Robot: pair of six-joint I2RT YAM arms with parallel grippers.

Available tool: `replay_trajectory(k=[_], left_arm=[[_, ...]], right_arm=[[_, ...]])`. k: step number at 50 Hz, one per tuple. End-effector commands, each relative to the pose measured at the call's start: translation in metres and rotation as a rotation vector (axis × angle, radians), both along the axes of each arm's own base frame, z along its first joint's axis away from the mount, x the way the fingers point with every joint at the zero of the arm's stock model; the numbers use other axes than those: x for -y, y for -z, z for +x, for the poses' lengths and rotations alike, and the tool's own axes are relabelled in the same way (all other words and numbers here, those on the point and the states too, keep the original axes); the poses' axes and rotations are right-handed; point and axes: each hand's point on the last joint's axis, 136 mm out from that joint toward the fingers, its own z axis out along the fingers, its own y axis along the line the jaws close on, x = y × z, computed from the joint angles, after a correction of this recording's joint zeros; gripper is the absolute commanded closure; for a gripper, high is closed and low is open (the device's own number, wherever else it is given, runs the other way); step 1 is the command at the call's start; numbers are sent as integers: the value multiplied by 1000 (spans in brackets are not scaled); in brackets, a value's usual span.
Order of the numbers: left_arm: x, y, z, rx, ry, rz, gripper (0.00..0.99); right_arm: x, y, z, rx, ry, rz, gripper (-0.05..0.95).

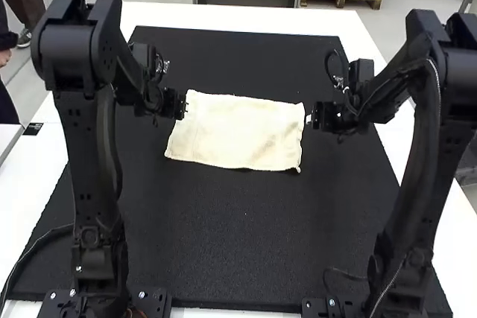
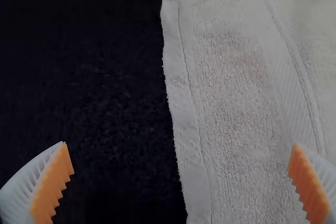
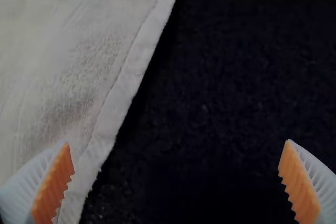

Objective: Fold the towel.

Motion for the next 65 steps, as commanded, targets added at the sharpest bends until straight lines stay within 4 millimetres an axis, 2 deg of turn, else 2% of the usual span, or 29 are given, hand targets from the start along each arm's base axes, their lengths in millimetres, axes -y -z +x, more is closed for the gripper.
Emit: replay_trajectory(k=[1, 12, 25, 54, 65], left_arm=[[4, -20, 17, 59, 13, -12, 38], [10, -28, 31, 98, 30, -16, 38], [27, -21, 39, 93, 61, -46, 39], [22, -5, 66, 110, 48, -46, 39], [21, -9, 74, 130, 48, -44, 41]], right_arm=[[-11, -10, 16, 29, -12, 26, -5], [-13, 0, 31, 22, -12, 34, -5], [-25, 5, 51, 31, -28, 39, -5], [-34, 22, 83, 40, -34, 48, -5], [-39, 20, 94, 56, -40, 52, -5]])
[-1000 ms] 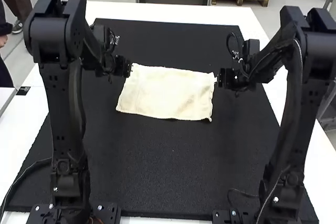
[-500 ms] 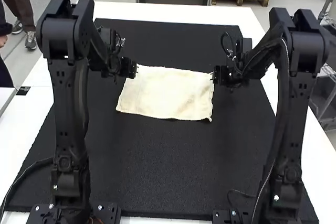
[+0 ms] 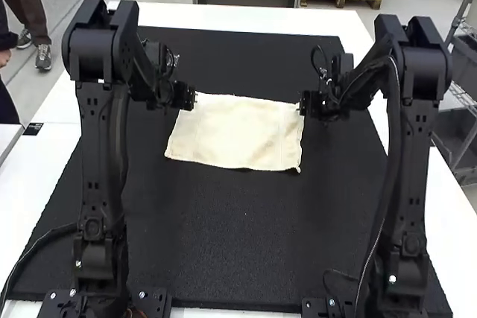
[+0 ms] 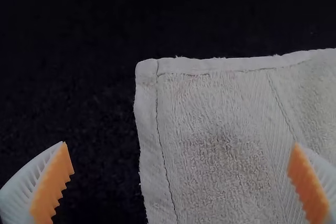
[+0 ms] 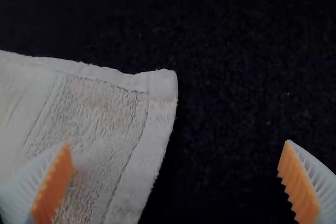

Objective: Fold the towel.

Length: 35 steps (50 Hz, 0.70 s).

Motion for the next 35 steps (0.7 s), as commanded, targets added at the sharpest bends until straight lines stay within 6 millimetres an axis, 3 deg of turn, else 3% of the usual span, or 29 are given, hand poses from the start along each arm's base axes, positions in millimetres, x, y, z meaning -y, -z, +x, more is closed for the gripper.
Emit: replay_trajectory(k=[1, 13, 35], left_arm=[[0, -15, 13, 44, 1, -12, 41], [-1, -11, 16, 44, 0, -12, 43], [-1, 5, 17, 30, 0, -12, 44]], right_arm=[[-19, -5, 10, 22, -32, 21, -5], [-29, -5, 19, 34, -48, 23, -5], [-38, 6, 18, 15, -63, 19, -5]])
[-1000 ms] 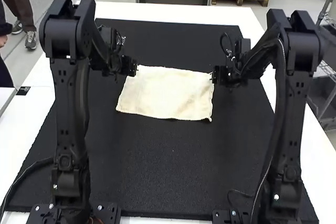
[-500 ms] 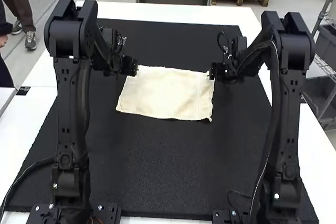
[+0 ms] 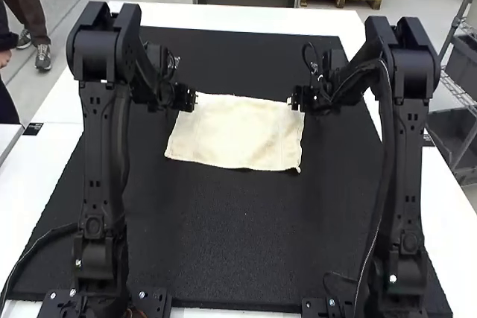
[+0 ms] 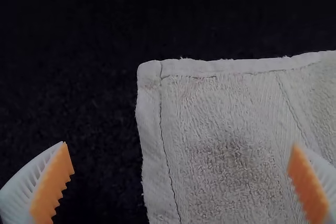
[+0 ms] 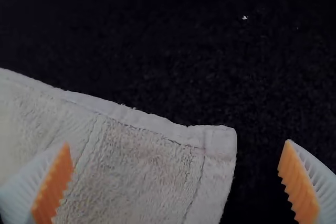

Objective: Fold the towel.

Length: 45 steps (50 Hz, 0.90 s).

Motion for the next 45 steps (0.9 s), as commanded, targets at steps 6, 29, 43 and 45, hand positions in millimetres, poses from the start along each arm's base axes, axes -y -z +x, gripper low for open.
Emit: replay_trajectory(k=[6, 29, 43, 45], left_arm=[[-2, 0, 14, 15, -4, -12, 46], [-2, 5, 21, -15, -5, -9, 90], [-2, 21, 13, -60, -2, -4, 182], [-2, 23, 12, -65, -1, -3, 225]], right_arm=[[-10, 11, 0, -17, -16, 10, -5], [-3, 28, -7, -63, -9, -53, 0], [-7, 35, -13, -76, -33, -104, 107], [-7, 35, -13, -75, -34, -105, 184]])
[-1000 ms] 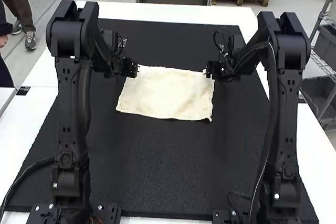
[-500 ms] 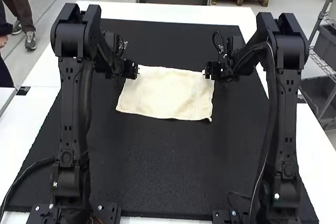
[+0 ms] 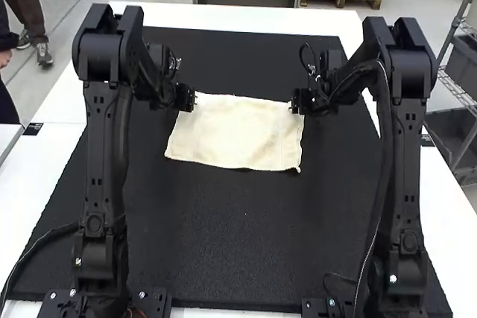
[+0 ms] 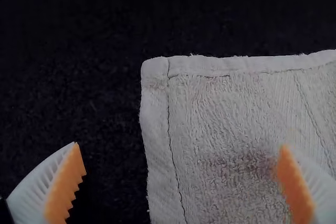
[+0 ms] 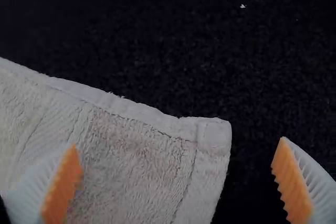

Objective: Fold the towel.

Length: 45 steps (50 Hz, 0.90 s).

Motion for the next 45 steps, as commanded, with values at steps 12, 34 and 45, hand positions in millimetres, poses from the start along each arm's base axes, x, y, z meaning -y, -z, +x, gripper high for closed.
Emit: replay_trajectory(k=[12, 34, 45], left_arm=[[-8, 19, 0, -41, -19, -5, 975], [-10, 4, 2, -5, -6, -16, 977], [-5, -14, -1, 17, 19, -36, 977]], right_arm=[[-12, 30, -16, -61, -49, -41, 920], [-8, 21, -18, -66, -26, 14, 920], [-5, -4, -15, -36, -13, 57, 920]])
